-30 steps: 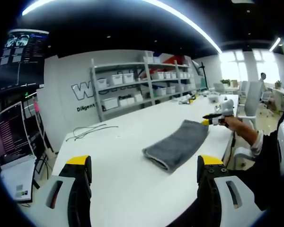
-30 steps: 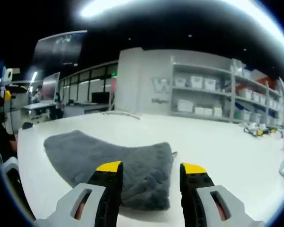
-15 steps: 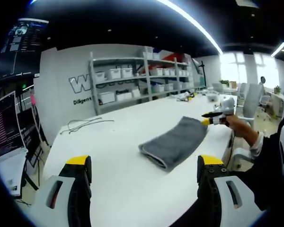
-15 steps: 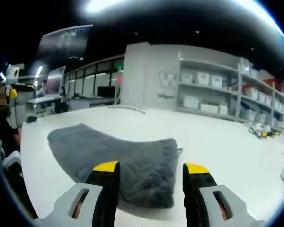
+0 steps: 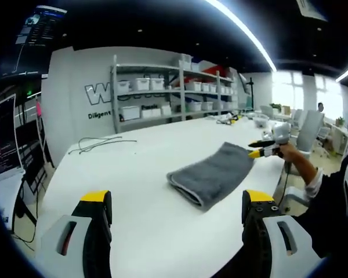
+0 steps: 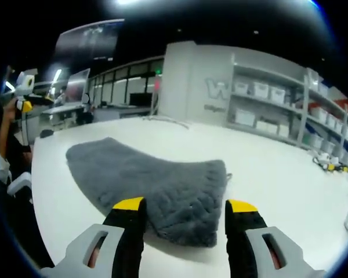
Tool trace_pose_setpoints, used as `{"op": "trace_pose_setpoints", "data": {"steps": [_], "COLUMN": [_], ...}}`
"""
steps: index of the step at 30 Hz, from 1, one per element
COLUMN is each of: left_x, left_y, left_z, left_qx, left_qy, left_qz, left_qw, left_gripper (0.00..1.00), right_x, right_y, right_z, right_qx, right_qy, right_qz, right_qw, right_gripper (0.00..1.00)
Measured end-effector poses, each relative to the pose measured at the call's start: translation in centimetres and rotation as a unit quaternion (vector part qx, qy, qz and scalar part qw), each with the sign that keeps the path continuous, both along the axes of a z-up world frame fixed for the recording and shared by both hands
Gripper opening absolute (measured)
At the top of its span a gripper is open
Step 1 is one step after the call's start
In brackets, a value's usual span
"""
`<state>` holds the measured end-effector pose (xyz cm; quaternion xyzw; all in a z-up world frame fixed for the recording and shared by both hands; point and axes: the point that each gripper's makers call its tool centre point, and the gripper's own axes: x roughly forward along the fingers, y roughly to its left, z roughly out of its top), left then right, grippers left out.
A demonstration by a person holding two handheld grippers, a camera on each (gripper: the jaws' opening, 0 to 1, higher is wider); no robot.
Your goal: Open the folded towel by lifting each exposed corner and separating the folded layers until the towel lies flat within the target outline without major curled edges
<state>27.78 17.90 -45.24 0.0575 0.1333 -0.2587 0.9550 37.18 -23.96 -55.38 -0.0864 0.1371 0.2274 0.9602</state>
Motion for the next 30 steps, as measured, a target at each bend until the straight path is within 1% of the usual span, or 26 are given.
{"op": "trace_pose_setpoints", "data": {"steps": [2,6,9,13,19,25,30], "left_x": [0.2,0.4,1.0,1.4,1.7,2.0,2.6], "left_y": [-0.3,-1.5,-1.7,-1.9,-2.8,-4.4,-6.0], "left_z": [-0.4,-1.4,-1.7,-2.7,-3.5,-4.7,-6.5], "left_qx": [0.004,0.008,0.004,0.002,0.005,0.01,0.011], "left_qy": [0.004,0.016,0.014,0.028,0.038,0.052,0.071], "left_qz": [-0.001,-0.014,-0.015,-0.015,-0.024,-0.042,-0.056], "left_qw": [1.0,0.9997,0.9998,0.9995,0.999,0.9977,0.9958], "left_gripper": [0.91,0.91,0.89,0.89,0.89,0.88,0.87], "right_x": [0.0,-0.1,-0.2,-0.3,-0.5,-0.8,-1.0], "right_y": [0.0,0.0,-0.1,0.0,0.1,0.0,0.2], "right_z": [-0.1,-0.4,-0.6,-0.8,-1.2,-1.4,-1.6], "right_qx": [-0.001,0.0,-0.001,-0.001,-0.003,-0.002,-0.002], "right_qy": [0.001,0.007,0.01,0.016,0.023,0.028,0.031], "right_qz": [-0.001,-0.001,-0.001,0.001,0.006,0.007,0.01], "right_qw": [1.0,1.0,0.9999,0.9999,0.9997,0.9996,0.9995], "right_gripper": [0.53,0.53,0.53,0.52,0.5,0.49,0.49]}}
